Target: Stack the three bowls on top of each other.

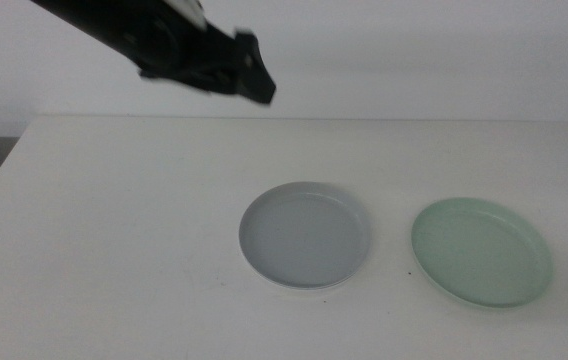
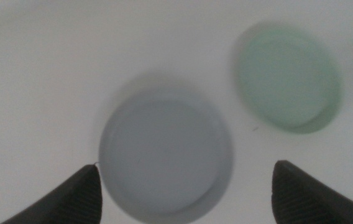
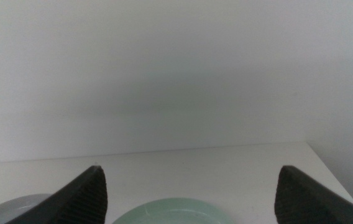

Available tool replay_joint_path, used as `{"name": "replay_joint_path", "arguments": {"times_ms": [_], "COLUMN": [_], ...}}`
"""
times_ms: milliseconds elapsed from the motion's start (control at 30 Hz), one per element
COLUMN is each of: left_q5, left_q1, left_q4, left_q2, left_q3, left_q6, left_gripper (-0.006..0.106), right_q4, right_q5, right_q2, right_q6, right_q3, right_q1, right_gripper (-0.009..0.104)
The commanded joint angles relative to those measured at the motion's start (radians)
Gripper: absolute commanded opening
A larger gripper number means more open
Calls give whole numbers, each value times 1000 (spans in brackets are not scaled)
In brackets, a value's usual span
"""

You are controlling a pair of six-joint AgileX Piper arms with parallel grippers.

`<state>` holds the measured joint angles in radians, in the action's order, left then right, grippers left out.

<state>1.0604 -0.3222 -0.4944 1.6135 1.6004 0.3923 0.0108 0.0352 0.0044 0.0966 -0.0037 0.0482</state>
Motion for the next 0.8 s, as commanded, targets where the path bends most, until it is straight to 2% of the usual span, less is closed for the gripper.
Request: {"name": "replay_joint_path", "arguments": {"times_ms": [0,133,233,467,767], "left_q5": [-8,-24,0,10,-7], "left_q1": [-7,-7,-7,-7,-7], "left_q4": [-52,-143,-173,-187,-168], "left_q2": [-136,-349,-488,-692,-706], "left_q3": [-52,-202,-277,-297,-297], "left_q6": [83,196,212,178,176], "left_gripper": [94,94,94,94,94], "right_q4": [-11,-11,-11,-11,-11], "right_q5": [-12,-12,-12,-12,-12], "right_q2": [-4,-4,-4,-4,-4], "right_q6": [-1,-1,-1,-1,-1], "right_q3": [4,4,4,4,4], "right_q1": [2,2,2,2,2], "right_gripper": [93,93,93,93,93]}}
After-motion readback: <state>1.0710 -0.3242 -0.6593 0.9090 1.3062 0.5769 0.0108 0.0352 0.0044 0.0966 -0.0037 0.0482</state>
